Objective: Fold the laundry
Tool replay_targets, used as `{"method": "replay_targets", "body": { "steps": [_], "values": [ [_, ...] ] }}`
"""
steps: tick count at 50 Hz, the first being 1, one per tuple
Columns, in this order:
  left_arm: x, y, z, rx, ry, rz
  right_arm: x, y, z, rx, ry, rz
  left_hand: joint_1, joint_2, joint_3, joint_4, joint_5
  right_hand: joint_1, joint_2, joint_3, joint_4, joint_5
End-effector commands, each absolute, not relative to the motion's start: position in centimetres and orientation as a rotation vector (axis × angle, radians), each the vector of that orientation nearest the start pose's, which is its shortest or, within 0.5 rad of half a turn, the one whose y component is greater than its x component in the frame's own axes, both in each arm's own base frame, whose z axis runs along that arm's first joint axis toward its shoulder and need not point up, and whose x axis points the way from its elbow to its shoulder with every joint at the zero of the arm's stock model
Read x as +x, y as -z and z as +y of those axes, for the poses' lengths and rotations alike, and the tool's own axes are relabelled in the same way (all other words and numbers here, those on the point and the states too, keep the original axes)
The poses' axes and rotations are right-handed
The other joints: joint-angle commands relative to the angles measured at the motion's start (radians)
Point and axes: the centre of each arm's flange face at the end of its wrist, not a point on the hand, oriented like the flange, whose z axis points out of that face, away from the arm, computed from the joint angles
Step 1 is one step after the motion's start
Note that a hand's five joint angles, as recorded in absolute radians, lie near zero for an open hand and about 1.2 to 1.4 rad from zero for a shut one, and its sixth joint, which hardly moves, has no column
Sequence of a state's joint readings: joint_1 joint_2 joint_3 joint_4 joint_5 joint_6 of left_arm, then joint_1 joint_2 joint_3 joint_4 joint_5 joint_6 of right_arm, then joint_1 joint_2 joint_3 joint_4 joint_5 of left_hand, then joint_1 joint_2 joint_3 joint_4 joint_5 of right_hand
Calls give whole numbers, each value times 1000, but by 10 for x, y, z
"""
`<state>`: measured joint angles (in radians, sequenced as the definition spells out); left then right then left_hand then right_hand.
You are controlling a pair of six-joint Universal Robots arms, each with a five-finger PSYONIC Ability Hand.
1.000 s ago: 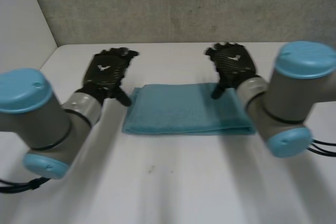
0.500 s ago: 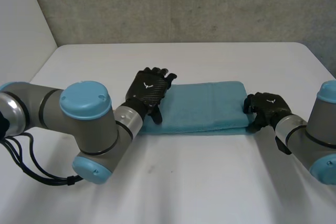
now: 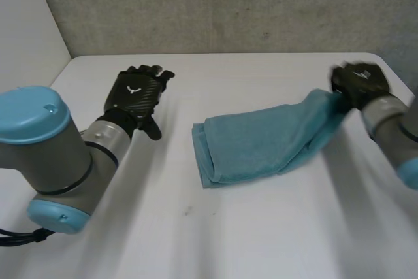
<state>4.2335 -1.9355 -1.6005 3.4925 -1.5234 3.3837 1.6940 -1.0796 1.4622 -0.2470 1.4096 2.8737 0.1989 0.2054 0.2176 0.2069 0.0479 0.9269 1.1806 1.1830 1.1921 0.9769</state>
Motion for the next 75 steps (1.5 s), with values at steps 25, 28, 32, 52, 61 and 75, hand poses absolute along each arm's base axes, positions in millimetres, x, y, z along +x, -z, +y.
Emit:
{"method": "replay_targets", "body": {
  "steps": [25,28,32,52,61,75],
  "values": [
    [-343,-205,-266,813,2300,2631,325,-222,-280,-908,1887,2024,-24,-31,-43,-32,-48,-752,-1006,-1008,-1018,-977],
    [-357,-200,-260,842,2283,2686,322,-226,-286,-834,1857,2021,-24,-30,-42,-32,-47,-752,-1006,-1008,-1018,-977],
    [-370,-196,-254,877,2282,2706,320,-225,-293,-814,1820,2013,-18,-24,-36,-26,-41,-752,-1006,-1008,-1018,-977],
    [-369,-128,-256,868,1985,2807,304,-141,-327,-800,1505,2259,-15,-21,-33,-23,-38,-752,-1006,-1008,-1018,-977],
    [-363,-168,-249,860,2043,2778,297,-170,-336,-754,1581,2226,-24,-31,-43,-32,-48,-752,-1006,-1008,-1018,-977],
    [-283,-334,-256,532,2417,2484,247,-336,-314,-394,2101,2011,-24,-31,-43,-32,-48,-752,-1006,-1008,-1018,-977]
  ]
}}
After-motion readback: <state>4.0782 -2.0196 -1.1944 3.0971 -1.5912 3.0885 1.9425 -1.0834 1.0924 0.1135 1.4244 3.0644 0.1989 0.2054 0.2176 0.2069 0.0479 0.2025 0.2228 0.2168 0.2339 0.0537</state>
